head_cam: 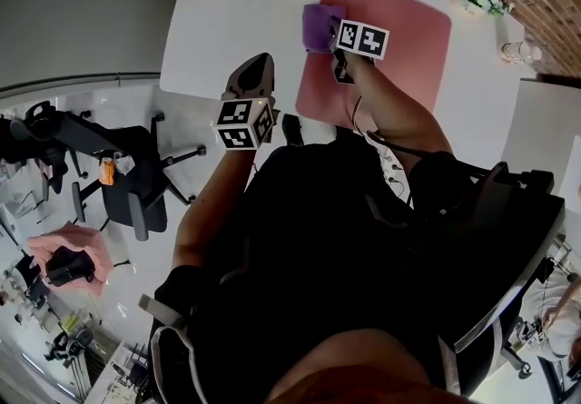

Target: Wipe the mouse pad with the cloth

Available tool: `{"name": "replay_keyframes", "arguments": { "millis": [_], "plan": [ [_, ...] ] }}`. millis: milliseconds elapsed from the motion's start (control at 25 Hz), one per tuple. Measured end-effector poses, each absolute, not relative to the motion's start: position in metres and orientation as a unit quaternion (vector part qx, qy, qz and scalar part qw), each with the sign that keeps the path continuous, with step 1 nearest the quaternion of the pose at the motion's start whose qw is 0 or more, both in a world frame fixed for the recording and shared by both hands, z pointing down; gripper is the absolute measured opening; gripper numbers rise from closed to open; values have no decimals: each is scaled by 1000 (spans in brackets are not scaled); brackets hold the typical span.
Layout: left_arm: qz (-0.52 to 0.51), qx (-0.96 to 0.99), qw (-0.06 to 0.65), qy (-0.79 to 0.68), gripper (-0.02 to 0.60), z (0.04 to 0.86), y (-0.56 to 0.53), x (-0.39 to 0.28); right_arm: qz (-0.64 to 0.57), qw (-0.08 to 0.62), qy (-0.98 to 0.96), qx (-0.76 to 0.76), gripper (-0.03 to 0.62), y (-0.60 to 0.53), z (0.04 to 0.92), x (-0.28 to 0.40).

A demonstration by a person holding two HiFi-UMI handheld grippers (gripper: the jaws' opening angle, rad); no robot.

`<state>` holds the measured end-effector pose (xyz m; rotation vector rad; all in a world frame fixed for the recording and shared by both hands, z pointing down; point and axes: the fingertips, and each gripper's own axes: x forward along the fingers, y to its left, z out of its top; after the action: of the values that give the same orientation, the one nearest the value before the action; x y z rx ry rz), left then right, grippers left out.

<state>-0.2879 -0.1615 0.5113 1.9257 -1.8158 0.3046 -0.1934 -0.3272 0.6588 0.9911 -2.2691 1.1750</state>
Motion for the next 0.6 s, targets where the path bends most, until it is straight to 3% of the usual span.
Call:
{"name": "replay_keyframes", "arguments": {
  "millis": [600],
  "plan": [
    [123, 736, 230, -625, 3, 517, -182, -234, 423, 199, -784, 409, 60, -336, 672, -105]
  ]
}}
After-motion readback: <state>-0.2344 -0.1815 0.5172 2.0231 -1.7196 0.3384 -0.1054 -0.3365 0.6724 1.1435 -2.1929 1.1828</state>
